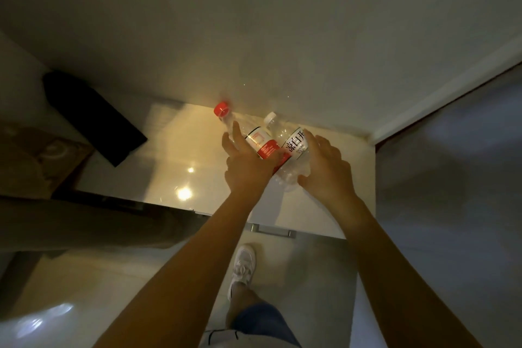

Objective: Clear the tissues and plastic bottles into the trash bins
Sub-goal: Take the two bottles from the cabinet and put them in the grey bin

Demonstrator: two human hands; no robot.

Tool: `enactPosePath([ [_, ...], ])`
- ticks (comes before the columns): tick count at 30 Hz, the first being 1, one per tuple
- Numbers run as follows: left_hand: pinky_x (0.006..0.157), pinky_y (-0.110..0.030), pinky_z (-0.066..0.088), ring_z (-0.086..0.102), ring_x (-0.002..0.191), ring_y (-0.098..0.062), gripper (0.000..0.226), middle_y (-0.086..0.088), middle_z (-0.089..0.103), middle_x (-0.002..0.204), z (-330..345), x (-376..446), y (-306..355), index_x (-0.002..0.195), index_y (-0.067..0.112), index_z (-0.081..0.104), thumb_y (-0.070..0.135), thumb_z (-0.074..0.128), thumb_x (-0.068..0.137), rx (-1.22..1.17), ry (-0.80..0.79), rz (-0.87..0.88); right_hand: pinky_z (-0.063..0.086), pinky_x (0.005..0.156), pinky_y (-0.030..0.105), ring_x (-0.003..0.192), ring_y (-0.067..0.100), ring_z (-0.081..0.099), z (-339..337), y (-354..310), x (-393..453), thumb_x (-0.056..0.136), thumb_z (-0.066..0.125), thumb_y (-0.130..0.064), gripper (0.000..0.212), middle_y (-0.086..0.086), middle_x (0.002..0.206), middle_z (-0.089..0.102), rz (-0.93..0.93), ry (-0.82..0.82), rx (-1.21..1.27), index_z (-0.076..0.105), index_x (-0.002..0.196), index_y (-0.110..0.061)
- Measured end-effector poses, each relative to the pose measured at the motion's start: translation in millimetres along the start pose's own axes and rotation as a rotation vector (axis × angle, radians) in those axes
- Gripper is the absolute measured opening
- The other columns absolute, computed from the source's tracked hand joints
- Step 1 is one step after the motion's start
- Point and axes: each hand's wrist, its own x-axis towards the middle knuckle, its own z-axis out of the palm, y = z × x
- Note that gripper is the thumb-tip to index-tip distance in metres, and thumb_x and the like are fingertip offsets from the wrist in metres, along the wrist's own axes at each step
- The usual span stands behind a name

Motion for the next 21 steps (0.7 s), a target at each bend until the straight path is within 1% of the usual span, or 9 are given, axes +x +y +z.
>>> enactPosePath([
  [2, 0.099, -0.049, 0.046, 0.05, 0.124, -0.033, 0.1, -0.003, 0.016, 0.156, 4, 2, 1, 0.15, 0.026, 0.008, 0.056, 0.069, 0.077, -0.062, 0.011, -0.019, 0.045, 0.097, 0.05, 0.129, 0.029, 0.04, 2, 3, 4, 0.077, 0.075, -0.031, 0.092, 0.005, 0.146, 0.036, -0.006, -0.014, 0.002, 0.016, 0.147, -0.028],
  [5, 0.099, -0.049, 0.046, 0.049, 0.124, -0.033, 0.102, -0.005, 0.021, 0.152, 10, 7, 2, 0.149, 0.029, 0.009, 0.048, 0.076, 0.074, -0.2, 0.026, -0.092, 0.051, 0.089, 0.047, 0.116, 0.027, 0.052, 4, 4, 8, 0.077, 0.076, -0.029, 0.091, 0.006, 0.134, 0.045, -0.016, -0.024, 0.032, 0.018, 0.146, -0.027],
  [8, 0.098, -0.05, 0.047, 0.049, 0.123, -0.033, 0.105, -0.006, 0.027, 0.147, 11, 11, 6, 0.148, 0.034, 0.009, 0.04, 0.08, 0.071, -0.315, 0.025, -0.151, 0.052, 0.086, 0.043, 0.111, 0.027, 0.055, 5, 1, 8, 0.079, 0.074, -0.025, 0.09, 0.009, 0.131, 0.048, -0.019, -0.03, 0.032, 0.016, 0.147, -0.024],
  [11, 0.092, -0.049, 0.052, 0.053, 0.116, -0.03, 0.107, -0.007, 0.033, 0.141, 8, 11, 0, 0.145, 0.039, 0.011, 0.035, 0.082, 0.065, -0.44, -0.006, -0.168, 0.05, 0.082, 0.037, 0.108, 0.026, 0.056, 3, 2, 5, 0.08, 0.072, -0.024, 0.084, 0.007, 0.129, 0.05, -0.045, -0.044, 0.087, 0.02, 0.146, -0.026],
  [13, 0.083, -0.048, 0.056, 0.058, 0.108, -0.027, 0.108, -0.007, 0.042, 0.135, -3, 10, -6, 0.143, 0.042, 0.014, 0.031, 0.083, 0.06, -0.6, -0.074, -0.203, 0.046, 0.083, 0.035, 0.111, 0.024, 0.055, -3, 2, 1, 0.077, 0.075, -0.026, 0.085, 0.001, 0.13, 0.051, -0.023, -0.066, 0.226, 0.024, 0.145, -0.03],
  [15, 0.074, -0.043, 0.059, 0.062, 0.098, -0.023, 0.103, -0.004, 0.048, 0.124, -21, 3, -11, 0.143, 0.04, 0.016, 0.018, 0.083, 0.067, -0.736, -0.188, -0.24, 0.045, 0.085, 0.033, 0.113, 0.019, 0.055, -13, -3, -4, 0.071, 0.08, -0.027, 0.088, -0.005, 0.129, 0.053, 0.002, -0.079, 0.438, 0.028, 0.142, -0.035],
  [17, 0.066, -0.033, 0.058, 0.06, 0.094, -0.017, 0.096, 0.001, 0.047, 0.117, -43, -10, -20, 0.144, 0.037, 0.018, 0.013, 0.079, 0.073, -0.757, -0.279, -0.19, 0.048, 0.086, 0.031, 0.111, 0.014, 0.056, -22, -12, -15, 0.065, 0.084, -0.019, 0.092, -0.011, 0.121, 0.055, -0.007, -0.111, 0.672, 0.033, 0.138, -0.038],
  [19, 0.066, -0.03, 0.059, 0.059, 0.098, -0.014, 0.096, 0.002, 0.044, 0.124, -67, -24, -30, 0.143, 0.04, 0.02, 0.016, 0.08, 0.073, -0.74, -0.298, -0.092, 0.049, 0.087, 0.029, 0.11, 0.011, 0.057, -32, -25, -26, 0.062, 0.086, -0.014, 0.093, -0.012, 0.121, 0.053, -0.038, -0.155, 0.824, 0.035, 0.136, -0.038],
  [21, 0.075, -0.035, 0.059, 0.058, 0.104, -0.016, 0.096, 0.003, 0.042, 0.132, -93, -40, -39, 0.143, 0.042, 0.02, 0.018, 0.08, 0.072, -0.732, -0.275, -0.011, 0.051, 0.081, 0.021, 0.106, 0.009, 0.058, -41, -41, -39, 0.063, 0.086, -0.012, 0.093, -0.01, 0.125, 0.051, -0.087, -0.191, 0.914, 0.033, 0.135, -0.038],
])
